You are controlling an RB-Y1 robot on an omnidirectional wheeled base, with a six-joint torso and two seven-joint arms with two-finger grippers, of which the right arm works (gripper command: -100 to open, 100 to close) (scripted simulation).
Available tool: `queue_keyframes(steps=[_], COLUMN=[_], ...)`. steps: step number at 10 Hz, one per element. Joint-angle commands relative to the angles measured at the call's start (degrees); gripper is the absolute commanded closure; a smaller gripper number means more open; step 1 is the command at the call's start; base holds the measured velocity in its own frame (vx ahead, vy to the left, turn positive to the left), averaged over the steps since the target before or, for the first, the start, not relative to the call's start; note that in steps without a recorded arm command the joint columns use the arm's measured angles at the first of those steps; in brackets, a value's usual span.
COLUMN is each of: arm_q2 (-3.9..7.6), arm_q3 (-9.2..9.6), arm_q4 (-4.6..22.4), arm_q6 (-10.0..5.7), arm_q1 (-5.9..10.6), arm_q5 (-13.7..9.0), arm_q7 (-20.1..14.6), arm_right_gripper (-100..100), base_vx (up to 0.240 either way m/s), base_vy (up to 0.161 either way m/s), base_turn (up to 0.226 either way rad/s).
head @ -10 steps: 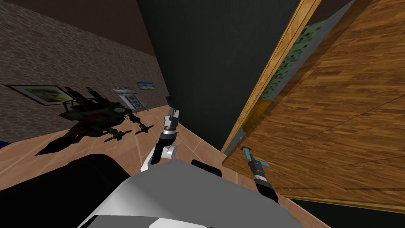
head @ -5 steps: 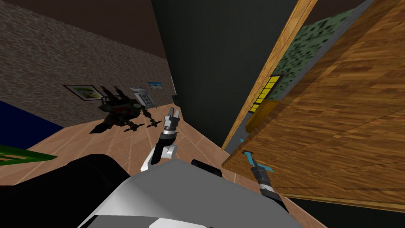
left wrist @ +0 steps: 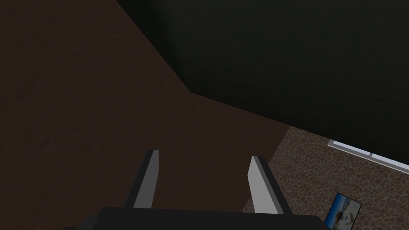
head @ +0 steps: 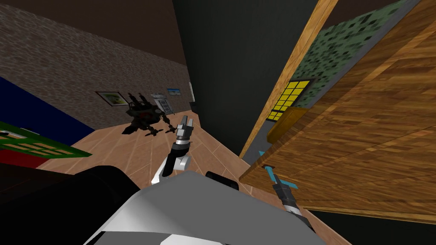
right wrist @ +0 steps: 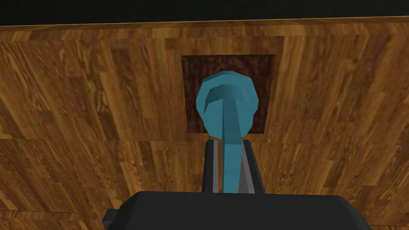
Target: Pull the door open
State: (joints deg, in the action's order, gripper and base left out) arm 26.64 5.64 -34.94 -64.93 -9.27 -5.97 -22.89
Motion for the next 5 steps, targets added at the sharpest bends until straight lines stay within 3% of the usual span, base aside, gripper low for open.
queue_keyframes(steps=[1, 5], arm_q2=[0.24, 1.33], arm_q3=[0.37, 0.93], arm_q4=[0.3, 2.2], arm_q6=[-1.12, -4.89], arm_q1=[-0.71, -2.06], arm_q5=[0.1, 0.0], arm_q7=[-0.4, -1.4], arm_right_gripper=[100, 100], base_vx=[-0.204, -0.206], base_vy=[-0.093, -0.096], base_turn=[0.167, 0.222])
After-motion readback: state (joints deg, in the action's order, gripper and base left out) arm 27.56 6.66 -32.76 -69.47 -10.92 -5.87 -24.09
